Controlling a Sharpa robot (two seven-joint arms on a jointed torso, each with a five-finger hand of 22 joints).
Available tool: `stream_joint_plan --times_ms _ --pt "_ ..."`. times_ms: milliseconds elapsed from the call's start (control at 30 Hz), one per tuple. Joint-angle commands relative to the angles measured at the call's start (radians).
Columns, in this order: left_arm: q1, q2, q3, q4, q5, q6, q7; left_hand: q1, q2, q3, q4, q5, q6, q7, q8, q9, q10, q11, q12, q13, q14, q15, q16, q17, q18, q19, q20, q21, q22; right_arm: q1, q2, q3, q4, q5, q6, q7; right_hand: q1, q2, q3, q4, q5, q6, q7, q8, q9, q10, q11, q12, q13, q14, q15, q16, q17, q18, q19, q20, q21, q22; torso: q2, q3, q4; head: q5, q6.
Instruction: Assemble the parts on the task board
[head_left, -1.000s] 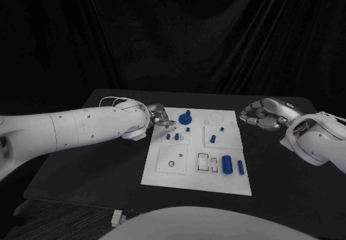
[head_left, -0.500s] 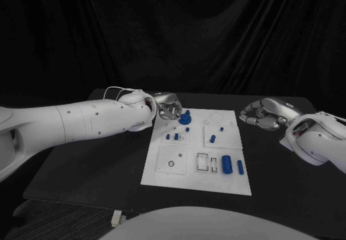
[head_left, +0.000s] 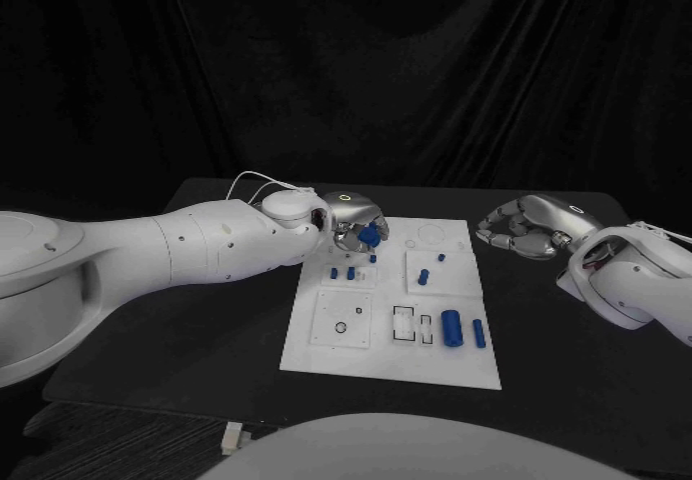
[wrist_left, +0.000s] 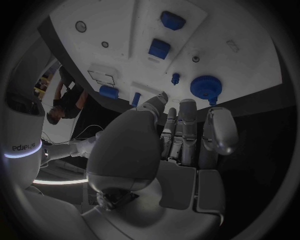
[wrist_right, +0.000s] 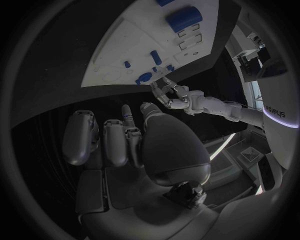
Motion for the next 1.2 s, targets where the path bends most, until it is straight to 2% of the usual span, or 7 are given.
stream_joint_plan --times_ms 33,200,467,933,1200 --pt "-0.004 0.013 0.001 -0.017 -0.069 0.007 0.062 -0.001 0.005 -0.008 -0.003 -0.004 0.014 0.002 0.003 -0.016 0.022 0.001 0.003 -0.015 0.021 -0.003 0.020 0.003 -0.023 0.024 -0.005 0.036 0.165 -0.002 -0.001 0.001 0.002 -0.002 -0.001 -0.012 0.006 0.003 0.003 0.001 0.004 0.004 0.000 -0.003 -0.001 0.072 0.004 -0.004 0.212 0.040 0.002 -0.003 0.001 0.015 -0.003 0.000 -0.003 0.157 0.000 -0.0004 -0.0004 -0.005 0.000" --pt "-0.009 0.030 0.001 -0.040 -0.074 0.012 0.068 0.003 0.005 -0.010 -0.008 -0.004 0.024 0.003 0.004 -0.025 0.038 0.000 0.004 -0.024 0.019 -0.004 0.019 -0.014 -0.024 0.026 -0.008 0.037 0.165 -0.003 -0.001 0.001 0.002 -0.002 0.000 -0.011 0.006 0.003 0.003 0.001 0.004 0.004 0.000 -0.003 -0.001 0.072 0.004 -0.004 0.212 0.040 0.002 -0.003 0.001 0.015 -0.003 0.000 -0.003 0.157 0.001 -0.0011 -0.0004 -0.006 0.000" --pt "-0.018 0.052 0.001 -0.063 -0.076 0.019 0.064 -0.001 0.005 -0.012 -0.007 -0.007 0.043 0.005 0.005 -0.049 0.125 0.003 0.035 -0.021 0.005 -0.001 0.027 -0.039 -0.022 0.021 -0.010 0.029 0.163 -0.004 -0.002 0.001 0.002 -0.002 -0.001 -0.010 0.006 0.003 0.003 0.001 0.004 0.004 0.000 -0.003 -0.001 0.072 0.004 -0.004 0.212 0.040 0.002 -0.003 0.001 0.015 -0.003 0.000 -0.003 0.157 -0.001 0.0000 0.0004 -0.007 0.000" --pt "-0.035 0.073 0.001 -0.091 -0.076 0.047 0.039 0.001 0.003 -0.008 -0.008 -0.001 0.071 0.012 0.014 -0.055 0.160 0.007 0.042 -0.018 -0.005 0.001 0.028 -0.057 -0.022 0.018 -0.010 0.025 0.161 -0.005 -0.003 0.001 0.001 -0.002 0.004 -0.009 0.006 0.003 0.003 0.001 0.004 0.004 0.000 -0.003 -0.001 0.072 0.004 -0.004 0.212 0.040 0.002 -0.003 0.001 0.015 -0.003 0.000 -0.003 0.157 -0.001 0.0000 -0.0002 -0.008 0.000" --pt "-0.040 0.080 0.001 -0.107 -0.076 0.048 0.029 0.007 0.001 -0.001 -0.014 0.015 0.075 0.012 0.012 -0.062 0.153 0.010 0.029 -0.024 -0.010 0.002 0.028 -0.069 -0.021 0.016 -0.010 0.023 0.161 -0.005 -0.005 0.001 0.002 -0.002 0.006 -0.009 0.006 0.003 0.003 0.001 0.004 0.004 0.000 -0.003 -0.001 0.072 0.004 -0.004 0.212 0.040 0.002 -0.003 0.001 0.015 -0.003 0.000 -0.003 0.157 -0.001 0.0000 0.0003 -0.016 0.000"
